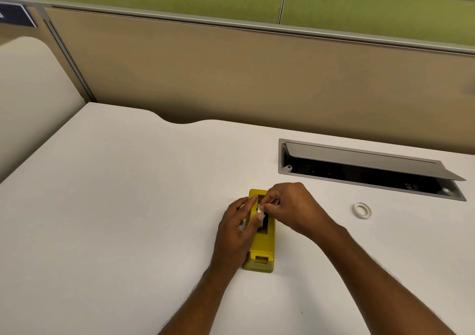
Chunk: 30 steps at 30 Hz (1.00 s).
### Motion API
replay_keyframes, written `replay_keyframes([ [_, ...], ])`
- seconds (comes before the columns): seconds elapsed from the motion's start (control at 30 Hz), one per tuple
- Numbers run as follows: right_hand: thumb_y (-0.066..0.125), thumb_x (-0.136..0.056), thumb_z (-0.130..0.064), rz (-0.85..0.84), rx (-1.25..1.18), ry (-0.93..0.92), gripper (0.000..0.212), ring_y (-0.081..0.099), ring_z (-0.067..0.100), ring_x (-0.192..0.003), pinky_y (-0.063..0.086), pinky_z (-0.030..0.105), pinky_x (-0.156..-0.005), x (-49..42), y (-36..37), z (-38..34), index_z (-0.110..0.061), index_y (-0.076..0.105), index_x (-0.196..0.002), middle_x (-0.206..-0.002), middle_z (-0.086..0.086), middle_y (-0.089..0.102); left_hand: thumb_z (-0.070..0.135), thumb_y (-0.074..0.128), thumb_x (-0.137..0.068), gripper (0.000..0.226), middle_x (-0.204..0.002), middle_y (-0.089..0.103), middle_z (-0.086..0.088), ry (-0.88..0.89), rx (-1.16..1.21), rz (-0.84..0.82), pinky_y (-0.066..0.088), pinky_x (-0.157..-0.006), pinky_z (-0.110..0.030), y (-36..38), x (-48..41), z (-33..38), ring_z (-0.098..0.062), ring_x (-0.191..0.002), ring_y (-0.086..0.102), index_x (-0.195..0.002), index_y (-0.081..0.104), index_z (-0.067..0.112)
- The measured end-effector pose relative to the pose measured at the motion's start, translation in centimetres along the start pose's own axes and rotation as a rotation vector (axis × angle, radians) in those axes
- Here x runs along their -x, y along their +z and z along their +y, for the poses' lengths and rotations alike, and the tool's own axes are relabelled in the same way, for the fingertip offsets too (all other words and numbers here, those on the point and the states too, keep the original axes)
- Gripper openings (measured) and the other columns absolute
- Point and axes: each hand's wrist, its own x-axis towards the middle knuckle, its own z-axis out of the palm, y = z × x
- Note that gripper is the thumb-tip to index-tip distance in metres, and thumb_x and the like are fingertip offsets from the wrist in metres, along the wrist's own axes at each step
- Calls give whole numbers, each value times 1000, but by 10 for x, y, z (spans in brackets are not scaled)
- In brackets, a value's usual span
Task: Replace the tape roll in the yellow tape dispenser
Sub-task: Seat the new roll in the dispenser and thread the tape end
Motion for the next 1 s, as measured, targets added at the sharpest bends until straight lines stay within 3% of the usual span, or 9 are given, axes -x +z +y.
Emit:
replay_keyframes([
  [0.17,69,-81,-23,27,9,16,7,58,3,-67,43,14,-57,-3,1,2,-22,76,-79,-74,-13,62,56,55,-79,52,-134,41,20,8,-51,-45,37,-96,-16,-1,2,-2,-5,-121,44,-125,30,57],
  [0.33,69,-81,-23,22,21,17,7,58,3,-67,44,14,-58,-6,3,3,-22,76,-80,-76,-11,64,60,56,-77,55,-135,39,19,13,-64,-55,35,-95,-13,-2,1,-3,-5,-122,43,-124,28,61],
  [0.43,68,-81,-23,14,25,25,8,59,6,-69,48,18,-60,-7,2,2,-22,76,-80,-80,-7,69,69,50,-76,48,-136,43,17,9,-32,-40,41,-99,-23,-1,1,-2,-5,-123,45,-121,32,64],
  [0.53,69,-80,-24,3,21,24,7,61,8,-71,52,24,-64,-7,1,2,-22,76,-80,-82,-5,71,59,50,-82,39,-134,46,18,-1,-12,-17,44,-102,-29,-1,1,-1,-6,-123,46,-118,36,65],
  [0.77,69,-80,-24,-28,38,8,10,57,3,-67,43,14,-57,-8,0,2,-22,76,-86,-80,-13,61,58,54,-79,52,-141,45,11,-6,-47,-37,37,-99,-18,-1,1,-2,-9,-125,45,-127,33,54],
  [0.9,67,-79,-25,-36,46,-7,8,61,8,-72,54,25,-63,-7,0,0,-22,74,-81,-80,-9,65,59,54,-79,51,-139,44,14,-2,-43,-34,35,-97,-13,0,1,-3,-8,-125,45,-125,32,59],
  [1.0,63,-81,-27,-35,108,-38,11,60,12,-76,54,31,-66,-6,2,-2,-20,71,-83,-86,-3,67,60,53,-79,49,-136,43,18,2,-42,-30,34,-94,-10,0,2,-3,-6,-123,46,-121,30,63],
])
